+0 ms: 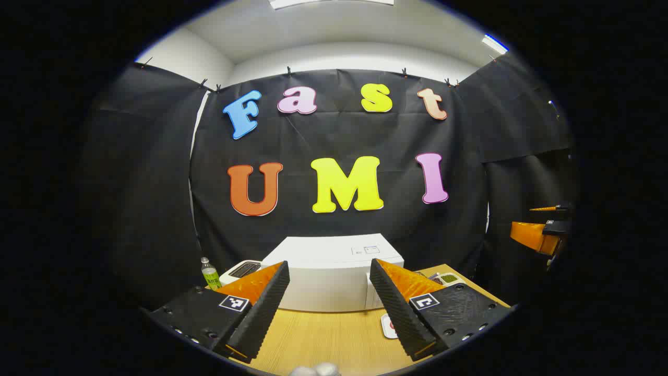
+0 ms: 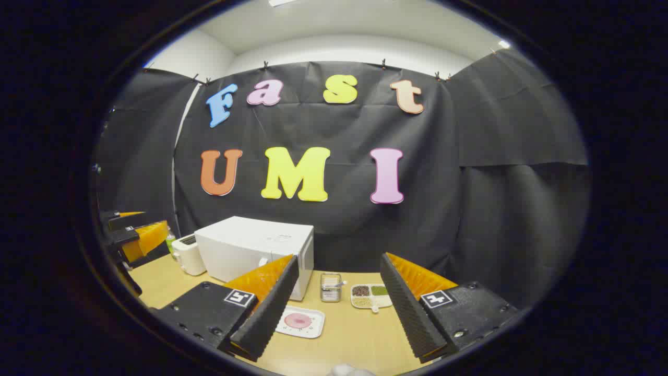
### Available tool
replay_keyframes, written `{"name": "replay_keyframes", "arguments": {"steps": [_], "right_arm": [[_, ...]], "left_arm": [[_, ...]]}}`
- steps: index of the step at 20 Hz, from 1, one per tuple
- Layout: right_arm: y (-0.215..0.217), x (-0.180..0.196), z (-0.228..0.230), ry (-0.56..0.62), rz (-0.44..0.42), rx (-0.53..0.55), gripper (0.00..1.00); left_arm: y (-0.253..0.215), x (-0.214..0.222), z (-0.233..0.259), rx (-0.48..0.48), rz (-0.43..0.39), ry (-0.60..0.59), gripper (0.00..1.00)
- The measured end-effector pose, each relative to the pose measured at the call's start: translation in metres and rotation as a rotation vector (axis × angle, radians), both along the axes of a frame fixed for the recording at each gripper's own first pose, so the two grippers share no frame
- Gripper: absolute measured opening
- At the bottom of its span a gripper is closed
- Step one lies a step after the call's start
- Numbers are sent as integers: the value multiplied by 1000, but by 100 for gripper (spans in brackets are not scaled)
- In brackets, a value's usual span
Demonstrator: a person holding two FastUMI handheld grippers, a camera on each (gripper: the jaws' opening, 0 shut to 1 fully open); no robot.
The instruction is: Open the microwave oven with the left hand, put the food in, and close the microwave oven.
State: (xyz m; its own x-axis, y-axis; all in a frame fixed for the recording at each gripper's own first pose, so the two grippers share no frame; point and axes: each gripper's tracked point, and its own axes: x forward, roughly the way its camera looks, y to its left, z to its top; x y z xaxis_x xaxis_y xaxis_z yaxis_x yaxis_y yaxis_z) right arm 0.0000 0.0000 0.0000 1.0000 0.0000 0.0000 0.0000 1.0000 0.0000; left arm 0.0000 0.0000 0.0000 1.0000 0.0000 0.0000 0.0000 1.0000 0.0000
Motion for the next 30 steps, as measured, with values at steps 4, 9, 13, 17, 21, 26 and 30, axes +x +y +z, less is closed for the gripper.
{"name": "replay_keyframes", "arguments": {"steps": [4,9,13,17,21,26,30], "right_arm": [[4,3,1,1,4,-17,100],[12,6,2,2,18,-19,100],[13,8,5,-1,18,-20,100],[12,10,4,6,12,-30,100],[1,10,0,33,-13,-33,100],[-17,5,0,67,-60,-40,100],[-30,-1,-5,107,-98,-61,100]], "left_arm": [[1,5,-5,-3,-3,6,96],[4,9,-10,-12,7,11,96],[4,11,-11,-1,5,9,96],[-4,24,-21,6,-18,15,96],[-28,51,-42,-2,-62,6,96],[-74,112,-95,-7,-123,61,96],[-96,171,-142,9,-124,117,96]]}}
